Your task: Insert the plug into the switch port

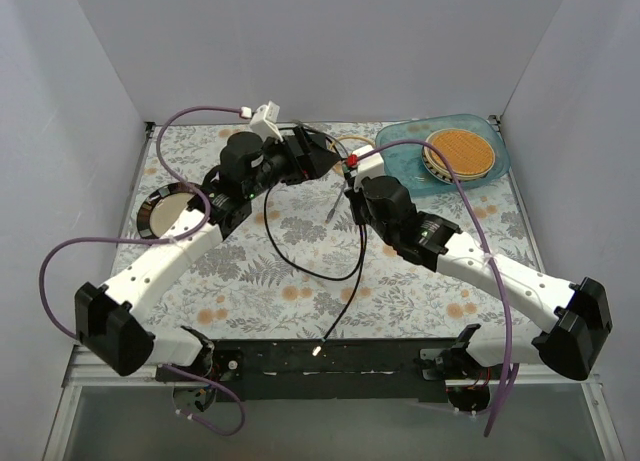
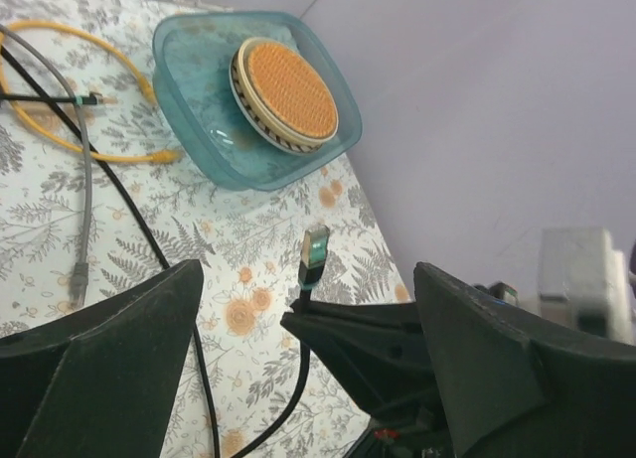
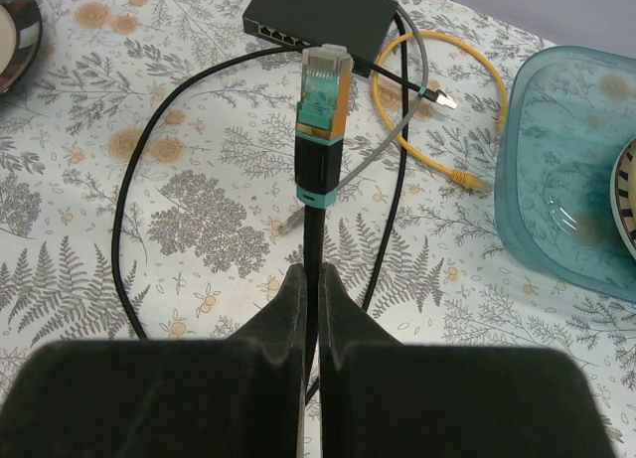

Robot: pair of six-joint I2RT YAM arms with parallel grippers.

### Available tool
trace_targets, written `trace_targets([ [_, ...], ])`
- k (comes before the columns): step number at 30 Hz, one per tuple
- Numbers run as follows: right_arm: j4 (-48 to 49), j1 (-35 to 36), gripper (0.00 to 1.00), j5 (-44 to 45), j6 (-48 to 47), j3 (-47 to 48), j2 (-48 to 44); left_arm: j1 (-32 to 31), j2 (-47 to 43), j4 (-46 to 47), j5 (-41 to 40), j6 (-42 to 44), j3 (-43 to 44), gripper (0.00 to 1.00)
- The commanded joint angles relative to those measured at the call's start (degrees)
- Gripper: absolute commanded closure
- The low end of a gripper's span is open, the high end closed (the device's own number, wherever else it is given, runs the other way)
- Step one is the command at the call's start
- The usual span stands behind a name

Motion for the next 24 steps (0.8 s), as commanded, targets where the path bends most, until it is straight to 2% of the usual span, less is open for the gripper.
trace_targets([
  [1,1.3,1.7,0.99,4.3,0.4,0.2,-0.2,0.3,5.9,-4.3,5.7,0.5,5.7,0.16],
  [8,1.0,2.9,0.99,5.3,1.2,0.2,0.3,0.2,12.1,-2.1,10.4,-2.4,8.7,0.37],
  [11,0.9,3.0,0.99,5.7,1.2,0.2,0.3,0.2,12.5,0.0,11.5,-3.3,8.0,0.39],
  [14,1.0,3.0,0.99,6.0,1.2,0.3,0.5,0.1,13.6,1.4,12.9,-4.2,8.2,0.49],
  [16,0.9,3.0,0.99,5.6,1.2,0.6,1.0,0.0,14.6,2.1,13.7,-4.6,8.4,0.64],
  [18,0.8,3.0,0.99,5.1,1.5,0.6,1.2,-0.1,14.9,2.9,14.0,-4.8,8.4,0.72],
  [21,1.0,3.0,0.99,4.2,1.6,0.1,1.2,-0.1,15.0,4.4,14.6,-4.6,7.8,0.97],
  [24,1.2,3.0,0.99,3.8,1.1,-0.3,0.7,-0.1,14.0,4.6,13.8,-3.9,6.3,1.00],
])
